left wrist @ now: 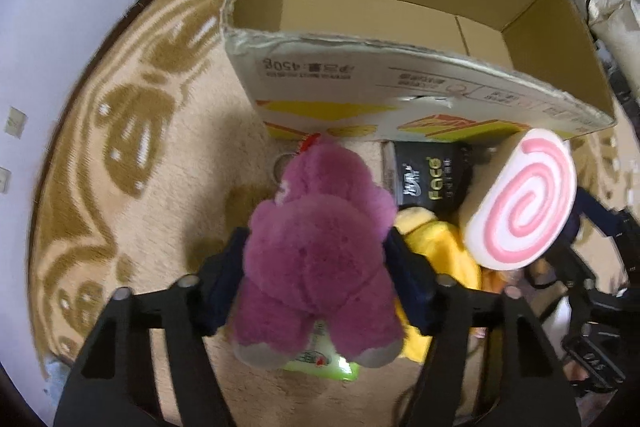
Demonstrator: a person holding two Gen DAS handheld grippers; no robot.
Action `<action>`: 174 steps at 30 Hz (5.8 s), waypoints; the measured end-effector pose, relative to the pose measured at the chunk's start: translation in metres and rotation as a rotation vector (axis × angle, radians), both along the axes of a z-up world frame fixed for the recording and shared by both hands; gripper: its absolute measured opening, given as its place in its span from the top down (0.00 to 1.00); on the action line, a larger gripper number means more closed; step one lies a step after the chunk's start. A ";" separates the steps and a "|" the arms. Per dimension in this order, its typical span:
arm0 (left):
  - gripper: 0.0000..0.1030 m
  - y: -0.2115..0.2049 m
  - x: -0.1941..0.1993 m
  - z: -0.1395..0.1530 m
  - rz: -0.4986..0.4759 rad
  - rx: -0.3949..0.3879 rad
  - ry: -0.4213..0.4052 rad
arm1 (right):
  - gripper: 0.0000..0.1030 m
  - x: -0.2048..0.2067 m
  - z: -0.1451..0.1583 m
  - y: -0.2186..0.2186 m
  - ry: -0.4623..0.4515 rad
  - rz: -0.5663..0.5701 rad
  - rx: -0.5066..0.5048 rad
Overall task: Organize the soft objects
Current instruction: 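Lower left tool onto pink bear while right tool lowers onto purple doll, then lift pink bear with left tool while right tool lifts purple doll over box, then open both tools to drop bear and doll into the box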
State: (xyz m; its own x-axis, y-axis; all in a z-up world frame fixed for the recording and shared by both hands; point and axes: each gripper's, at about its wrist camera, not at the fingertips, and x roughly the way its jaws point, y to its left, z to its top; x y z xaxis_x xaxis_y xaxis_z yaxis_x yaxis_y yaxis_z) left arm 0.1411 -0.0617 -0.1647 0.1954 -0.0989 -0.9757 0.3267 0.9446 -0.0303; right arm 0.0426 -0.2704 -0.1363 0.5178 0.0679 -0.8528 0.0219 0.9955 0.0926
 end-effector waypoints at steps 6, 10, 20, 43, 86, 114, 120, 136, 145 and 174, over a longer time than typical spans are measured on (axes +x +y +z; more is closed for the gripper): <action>0.45 0.007 0.001 -0.001 0.006 -0.044 0.021 | 0.53 -0.002 0.000 0.002 -0.005 0.017 0.015; 0.47 0.004 -0.005 -0.001 -0.008 -0.030 0.007 | 0.62 -0.003 0.002 -0.001 -0.007 0.009 0.012; 0.47 0.008 -0.013 0.008 0.021 -0.028 -0.015 | 0.63 -0.007 0.005 -0.015 -0.019 -0.034 0.048; 0.47 0.039 -0.050 0.058 0.125 0.028 -0.251 | 0.64 -0.037 0.061 -0.024 -0.248 -0.100 0.026; 0.47 -0.008 -0.005 0.127 0.041 0.047 -0.709 | 0.63 0.047 0.098 -0.037 -0.483 -0.093 0.050; 0.47 -0.033 0.008 0.088 -0.003 0.037 -0.590 | 0.63 0.059 0.057 -0.040 -0.378 -0.052 0.047; 0.46 -0.037 0.010 0.083 -0.003 0.040 -0.573 | 0.63 0.060 0.054 -0.041 -0.360 -0.050 0.059; 0.47 -0.029 0.007 0.099 -0.002 -0.103 -0.584 | 0.62 0.059 0.053 -0.043 -0.356 -0.051 0.057; 0.46 -0.050 0.010 0.103 -0.041 -0.112 -0.607 | 0.62 0.059 0.057 -0.046 -0.372 -0.046 0.055; 0.05 -0.030 0.017 0.106 0.058 -0.026 -0.566 | 0.00 0.043 0.061 -0.044 -0.357 -0.057 0.107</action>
State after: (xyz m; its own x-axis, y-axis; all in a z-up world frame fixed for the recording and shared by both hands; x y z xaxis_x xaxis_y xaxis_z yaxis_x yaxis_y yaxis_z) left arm 0.1576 -0.0919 -0.0590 0.6928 -0.0946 -0.7149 0.2460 0.9629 0.1109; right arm 0.0857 -0.3140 -0.0757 0.7867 0.1093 -0.6076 0.0242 0.9780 0.2073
